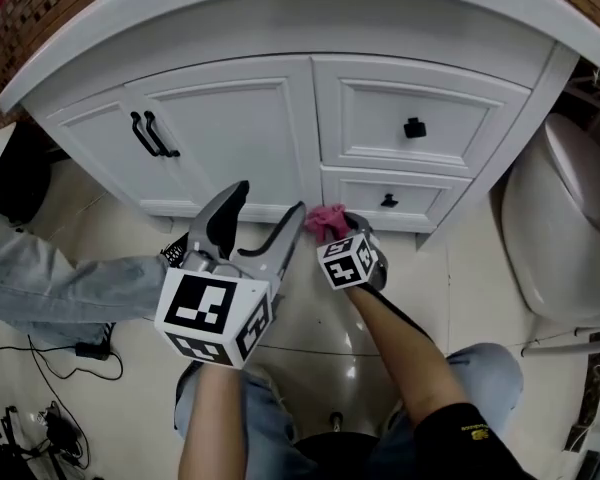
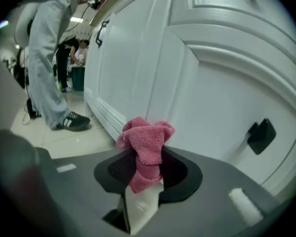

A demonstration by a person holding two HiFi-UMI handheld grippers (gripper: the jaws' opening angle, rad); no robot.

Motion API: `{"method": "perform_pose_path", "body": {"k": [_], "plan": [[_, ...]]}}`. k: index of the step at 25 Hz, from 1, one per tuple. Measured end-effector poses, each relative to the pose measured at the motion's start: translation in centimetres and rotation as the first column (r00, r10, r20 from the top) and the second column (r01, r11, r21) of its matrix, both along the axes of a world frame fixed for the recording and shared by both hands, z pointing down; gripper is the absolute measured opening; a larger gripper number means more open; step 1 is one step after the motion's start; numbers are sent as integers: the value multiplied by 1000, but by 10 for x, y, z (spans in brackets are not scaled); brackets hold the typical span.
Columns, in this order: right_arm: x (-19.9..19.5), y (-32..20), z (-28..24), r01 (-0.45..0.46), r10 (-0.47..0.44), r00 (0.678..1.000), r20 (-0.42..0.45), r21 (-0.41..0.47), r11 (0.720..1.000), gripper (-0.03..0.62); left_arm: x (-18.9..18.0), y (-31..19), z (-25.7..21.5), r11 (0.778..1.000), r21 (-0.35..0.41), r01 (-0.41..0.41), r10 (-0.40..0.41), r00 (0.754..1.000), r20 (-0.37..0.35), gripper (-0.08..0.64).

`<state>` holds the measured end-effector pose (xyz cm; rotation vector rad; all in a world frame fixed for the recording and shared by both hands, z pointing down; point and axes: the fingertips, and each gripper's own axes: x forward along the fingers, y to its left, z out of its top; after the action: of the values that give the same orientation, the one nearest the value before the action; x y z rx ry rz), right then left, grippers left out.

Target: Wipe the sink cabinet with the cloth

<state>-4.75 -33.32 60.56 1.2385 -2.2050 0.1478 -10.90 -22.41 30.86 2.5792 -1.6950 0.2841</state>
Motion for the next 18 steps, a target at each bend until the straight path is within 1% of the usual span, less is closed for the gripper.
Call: {"method": "perform_pose_path", "body": {"k": [2, 4, 5, 6, 7, 8, 9, 10, 11, 12, 13, 14, 16, 18], "plan": [[32, -3, 3, -32, 34, 996, -77, 29, 999, 126, -4, -4, 1, 1000, -8, 0, 0, 1000, 4, 305], [79, -4, 8, -93, 98, 987, -127, 38, 995, 124, -1, -7, 2, 1000, -10, -12, 12, 1000, 0, 306], [110, -4, 11, -152, 155, 978, -139, 33, 988, 124, 3, -8, 2, 1000, -10, -23, 23, 1000, -3, 306], [144, -5, 15, -232, 233, 962, -141, 23, 972, 124, 9, -9, 3, 999, -10, -37, 37, 999, -3, 305], [183, -4, 17, -325, 323, 936, -137, 8, 946, 124, 16, -10, 3, 999, -10, -52, 52, 999, -3, 306], [222, -3, 19, -418, 414, 901, -131, -8, 908, 124, 23, -10, 4, 998, -11, -68, 68, 998, -2, 306], [259, -1, 19, -501, 494, 860, -127, -25, 865, 124, 31, -10, 4, 997, -12, -83, 83, 997, -2, 307], [290, 3, 18, -565, 557, 822, -122, -43, 824, 124, 38, -9, 4, 995, -12, -97, 97, 995, -2, 307], [311, 6, 18, -605, 597, 794, -113, -62, 794, 124, 44, -8, 3, 994, -10, -109, 109, 994, -2, 307], [321, 9, 17, -620, 613, 784, -101, -81, 780, 124, 48, -8, 2, 993, -5, -119, 119, 993, -1, 307], [319, 10, 14, -616, 609, 788, -91, -92, 783, 124, 50, -10, 0, 992, 0, -123, 123, 992, 3, 307], [309, 10, 7, -596, 591, 803, -79, -90, 798, 124, 49, -11, -1, 993, 3, -122, 122, 993, 6, 307], [274, 11, -21, -528, 527, 849, -23, -49, 848, 124, 46, -11, -3, 994, 1, -110, 110, 994, 1, 307], [238, 19, -72, -451, 449, 892, 52, 38, 892, 124, 46, -2, -10, 995, 10, -100, 100, 995, -29, 307]]}}
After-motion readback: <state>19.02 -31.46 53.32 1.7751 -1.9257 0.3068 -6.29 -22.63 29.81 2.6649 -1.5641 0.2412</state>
